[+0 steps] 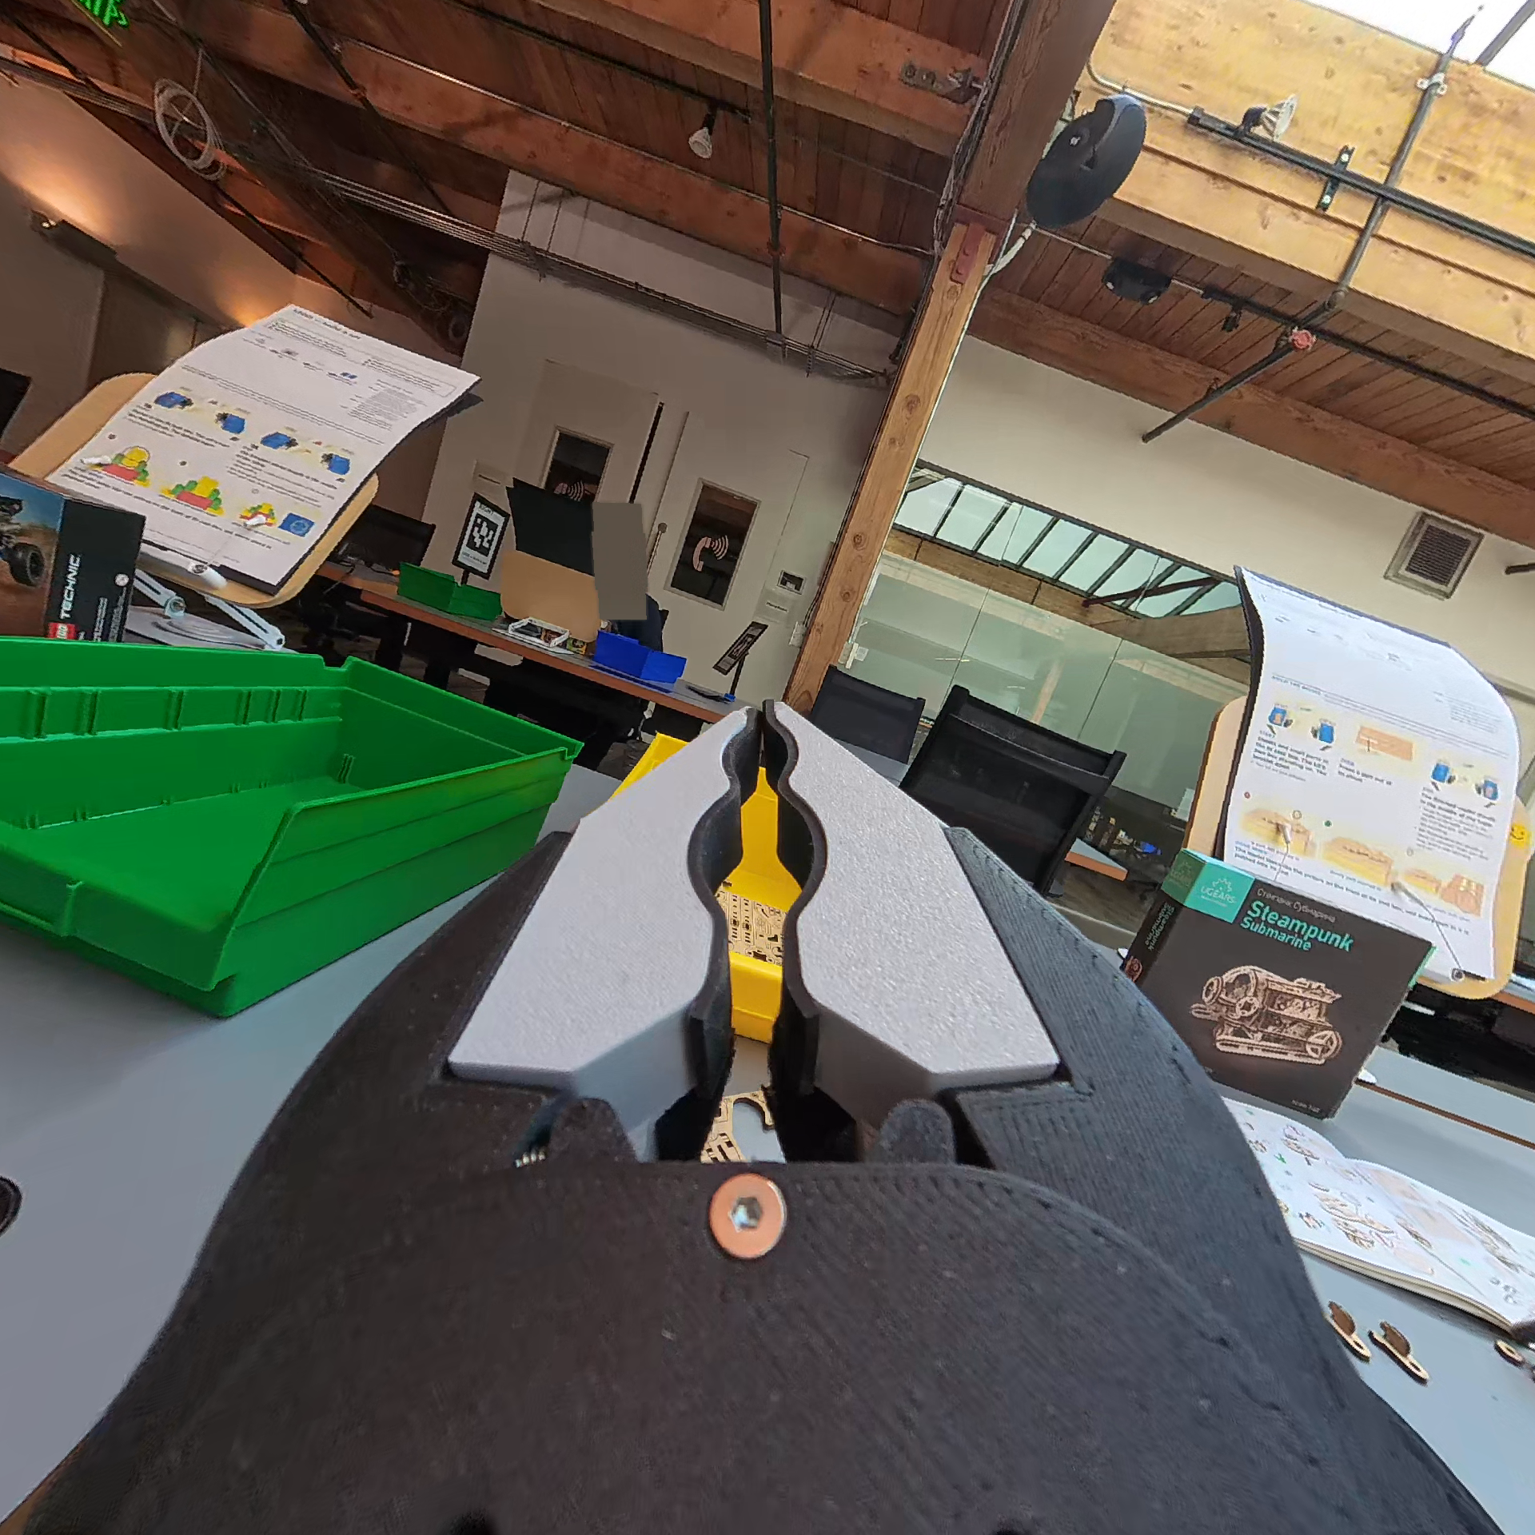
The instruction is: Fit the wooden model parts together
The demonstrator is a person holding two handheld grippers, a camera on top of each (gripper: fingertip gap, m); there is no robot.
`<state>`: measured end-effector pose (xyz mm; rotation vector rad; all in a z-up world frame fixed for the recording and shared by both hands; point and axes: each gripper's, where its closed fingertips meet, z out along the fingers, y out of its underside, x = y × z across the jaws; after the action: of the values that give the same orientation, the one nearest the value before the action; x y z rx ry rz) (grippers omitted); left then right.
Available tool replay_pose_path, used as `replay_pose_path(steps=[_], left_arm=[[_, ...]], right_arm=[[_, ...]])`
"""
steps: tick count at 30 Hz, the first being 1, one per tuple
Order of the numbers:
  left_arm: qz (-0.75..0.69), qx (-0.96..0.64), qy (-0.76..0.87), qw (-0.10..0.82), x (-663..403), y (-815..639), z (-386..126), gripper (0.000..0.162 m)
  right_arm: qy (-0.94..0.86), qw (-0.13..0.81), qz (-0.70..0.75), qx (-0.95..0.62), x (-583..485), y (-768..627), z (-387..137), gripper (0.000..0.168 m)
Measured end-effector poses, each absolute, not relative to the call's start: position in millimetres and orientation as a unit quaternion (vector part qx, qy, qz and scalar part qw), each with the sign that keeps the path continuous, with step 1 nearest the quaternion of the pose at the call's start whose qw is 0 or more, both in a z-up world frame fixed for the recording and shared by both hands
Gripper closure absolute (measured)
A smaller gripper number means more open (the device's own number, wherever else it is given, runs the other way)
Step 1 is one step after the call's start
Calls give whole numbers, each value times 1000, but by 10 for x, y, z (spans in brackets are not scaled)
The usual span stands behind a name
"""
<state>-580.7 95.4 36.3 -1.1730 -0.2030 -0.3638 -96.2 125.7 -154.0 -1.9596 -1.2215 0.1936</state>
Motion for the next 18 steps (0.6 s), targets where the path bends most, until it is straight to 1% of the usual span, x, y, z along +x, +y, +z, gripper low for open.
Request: replay_pose_path(steps=[1,7,18], left_arm=[[-167,-549,-95,814,-5821,940,370,162],[-170,-536,-109,820,-5930,878,387,162],[-179,-535,-96,820,-5894,856,415,162]], right_arm=[[-478,401,86,-777,-965,1261,-1541,153],[-457,388,133,-789,-1004,1257,-1557,155],[-469,393,124,-781,-1079,1245,-1559,159]])
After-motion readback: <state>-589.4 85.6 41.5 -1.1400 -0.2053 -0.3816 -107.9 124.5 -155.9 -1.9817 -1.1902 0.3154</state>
